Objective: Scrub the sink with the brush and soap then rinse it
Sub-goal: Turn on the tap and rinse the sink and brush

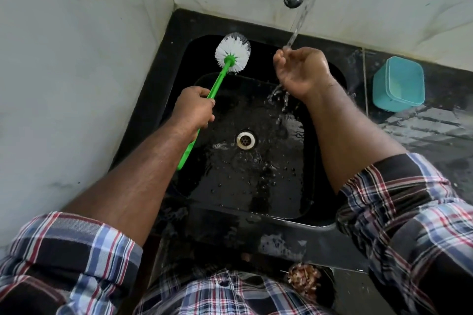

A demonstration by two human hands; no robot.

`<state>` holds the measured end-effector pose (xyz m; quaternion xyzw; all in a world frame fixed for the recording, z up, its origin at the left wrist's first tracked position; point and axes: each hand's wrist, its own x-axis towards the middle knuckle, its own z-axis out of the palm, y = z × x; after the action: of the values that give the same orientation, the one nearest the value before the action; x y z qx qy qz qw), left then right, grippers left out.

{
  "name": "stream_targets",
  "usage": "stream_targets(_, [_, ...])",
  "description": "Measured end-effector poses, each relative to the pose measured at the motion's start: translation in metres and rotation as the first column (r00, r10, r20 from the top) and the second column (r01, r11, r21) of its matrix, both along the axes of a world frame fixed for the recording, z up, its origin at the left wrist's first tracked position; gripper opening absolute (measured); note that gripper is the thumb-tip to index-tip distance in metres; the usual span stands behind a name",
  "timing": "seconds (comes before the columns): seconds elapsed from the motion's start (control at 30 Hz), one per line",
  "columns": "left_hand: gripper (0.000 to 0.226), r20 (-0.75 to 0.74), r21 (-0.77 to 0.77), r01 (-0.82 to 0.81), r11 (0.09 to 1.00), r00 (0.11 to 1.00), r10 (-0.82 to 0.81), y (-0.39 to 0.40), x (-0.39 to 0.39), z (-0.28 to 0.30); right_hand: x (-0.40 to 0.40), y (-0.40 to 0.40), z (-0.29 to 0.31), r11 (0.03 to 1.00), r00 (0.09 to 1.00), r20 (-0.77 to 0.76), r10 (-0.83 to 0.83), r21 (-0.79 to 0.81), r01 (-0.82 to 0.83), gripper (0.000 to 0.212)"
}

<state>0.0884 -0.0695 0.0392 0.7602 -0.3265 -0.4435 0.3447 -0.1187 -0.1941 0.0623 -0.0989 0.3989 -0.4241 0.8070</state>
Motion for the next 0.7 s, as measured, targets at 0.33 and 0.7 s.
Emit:
stream_targets(0.33, [0.036, -0.018, 0.000, 0.002, 1.000, 1.000, -0.002, -0.001, -0.002, 0.002, -0.029, -0.008, 0.002, 0.969, 0.864, -0.455, 0.216, -0.008, -0.247, 0.024])
stream_targets(0.7, [0.036, -0.013, -0.002, 0.002, 1.000, 1.000, -0.002, 0.001, -0.005, -0.001, 0.002, -0.008, 0.002, 0.980, 0.982, 0.055, -0.180, 0.092, 0.174, 0.022])
